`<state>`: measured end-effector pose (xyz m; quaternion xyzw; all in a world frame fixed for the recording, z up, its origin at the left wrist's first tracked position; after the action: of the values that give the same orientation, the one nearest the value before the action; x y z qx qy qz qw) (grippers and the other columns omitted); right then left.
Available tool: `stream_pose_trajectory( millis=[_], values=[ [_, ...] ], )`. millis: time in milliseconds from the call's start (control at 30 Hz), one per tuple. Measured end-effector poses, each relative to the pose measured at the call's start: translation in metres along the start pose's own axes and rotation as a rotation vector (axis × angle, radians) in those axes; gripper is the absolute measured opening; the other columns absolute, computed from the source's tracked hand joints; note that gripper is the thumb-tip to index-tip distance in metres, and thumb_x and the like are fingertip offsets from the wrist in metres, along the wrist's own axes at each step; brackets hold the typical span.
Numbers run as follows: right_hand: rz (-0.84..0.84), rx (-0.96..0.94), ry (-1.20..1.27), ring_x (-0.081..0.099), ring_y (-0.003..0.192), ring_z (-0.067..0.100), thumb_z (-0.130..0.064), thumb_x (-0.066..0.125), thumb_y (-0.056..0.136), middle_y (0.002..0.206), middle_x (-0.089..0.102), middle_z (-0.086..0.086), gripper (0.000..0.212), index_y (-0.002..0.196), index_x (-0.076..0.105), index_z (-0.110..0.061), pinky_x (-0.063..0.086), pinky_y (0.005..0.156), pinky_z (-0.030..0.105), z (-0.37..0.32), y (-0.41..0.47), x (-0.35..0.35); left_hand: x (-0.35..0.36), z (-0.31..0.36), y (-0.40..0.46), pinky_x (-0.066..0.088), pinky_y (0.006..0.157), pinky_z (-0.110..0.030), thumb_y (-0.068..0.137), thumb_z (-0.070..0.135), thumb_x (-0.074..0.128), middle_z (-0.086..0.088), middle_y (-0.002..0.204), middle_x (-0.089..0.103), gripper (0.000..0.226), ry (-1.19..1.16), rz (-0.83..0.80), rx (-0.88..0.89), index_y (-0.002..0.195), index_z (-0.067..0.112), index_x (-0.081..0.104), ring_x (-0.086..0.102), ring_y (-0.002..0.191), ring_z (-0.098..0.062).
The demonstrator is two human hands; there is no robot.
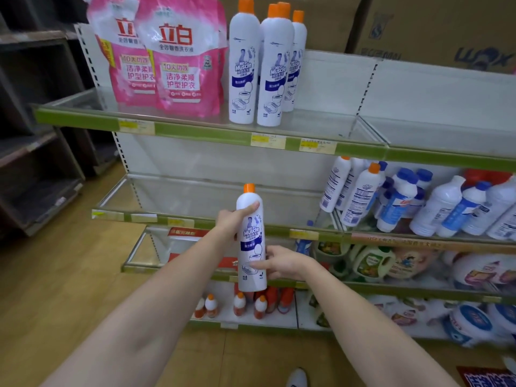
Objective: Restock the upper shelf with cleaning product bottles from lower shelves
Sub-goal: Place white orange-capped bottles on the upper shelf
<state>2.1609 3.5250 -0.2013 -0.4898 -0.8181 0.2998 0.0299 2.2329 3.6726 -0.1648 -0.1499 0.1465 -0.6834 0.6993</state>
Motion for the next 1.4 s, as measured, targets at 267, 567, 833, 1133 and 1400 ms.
stream_pose_trajectory(
  millis=[267, 567, 833, 1133, 1400],
  values=[
    [-0.054, 0.024, 0.083, 0.068, 0.114, 0.020, -0.027, 0.075, 0.090, 0.125, 0.071, 0.004, 0.050, 0.135, 0.057, -0.015, 0.055, 0.100, 0.042, -0.014, -0.006, 0.018, -0.008, 0.003, -0.011, 0.058, 0.065, -0.035, 0.060, 0.056, 0.088, -0.010, 0.085, 0.077, 0.071, -0.002, -0.004, -0.016, 0.104, 0.005, 0.064, 0.075, 0.075, -0.028],
    [0.058, 0.031, 0.040, 0.068, 0.112, 0.021, -0.030, 0.079, 0.086, 0.122, 0.071, 0.002, 0.047, 0.128, 0.059, -0.019, 0.054, 0.101, 0.046, -0.013, -0.012, 0.016, 0.001, 0.004, -0.016, 0.059, 0.072, -0.041, 0.071, 0.056, 0.082, -0.013, 0.089, 0.075, 0.067, -0.015, -0.050, -0.035, 0.108, 0.004, 0.060, 0.074, 0.080, -0.031],
    [0.162, 0.001, -0.061, 0.070, 0.099, 0.015, -0.027, 0.076, 0.086, 0.118, 0.072, 0.001, 0.043, 0.126, 0.059, -0.019, 0.060, 0.072, 0.030, -0.021, -0.020, 0.016, 0.009, 0.002, -0.019, 0.059, 0.084, -0.046, 0.066, 0.064, 0.081, -0.015, 0.095, 0.076, 0.082, -0.051, -0.110, -0.054, 0.117, 0.004, 0.060, 0.074, 0.084, -0.032],
    [0.269, -0.195, 0.040, 0.072, 0.099, 0.019, -0.018, 0.080, 0.080, 0.108, 0.076, 0.001, 0.043, 0.120, 0.064, -0.016, 0.058, 0.079, 0.031, -0.078, -0.032, -0.022, 0.029, 0.092, -0.047, 0.056, 0.056, -0.030, 0.069, 0.032, 0.089, -0.011, 0.072, 0.074, 0.053, -0.189, -0.137, 0.189, 0.104, -0.002, 0.067, 0.070, 0.059, -0.025],
    [0.413, -0.417, 0.055, 0.070, 0.104, 0.017, -0.023, 0.085, 0.078, 0.113, 0.074, -0.002, 0.051, 0.124, 0.062, -0.018, 0.058, 0.089, 0.037, -0.144, -0.056, -0.082, 0.049, 0.190, -0.068, 0.061, 0.078, -0.048, 0.068, 0.031, 0.090, -0.017, 0.089, 0.076, 0.050, -0.210, -0.156, 0.453, 0.100, 0.000, 0.069, 0.071, 0.069, -0.029]
  ],
)
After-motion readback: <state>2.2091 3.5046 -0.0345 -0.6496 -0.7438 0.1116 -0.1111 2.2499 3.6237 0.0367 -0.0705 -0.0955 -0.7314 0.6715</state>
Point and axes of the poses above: each hand's wrist, its own y-axis towards the middle knuckle, its own x-axis out of the palm, z = x × y, the point moved 5 cm from there along y, towards the middle knuckle
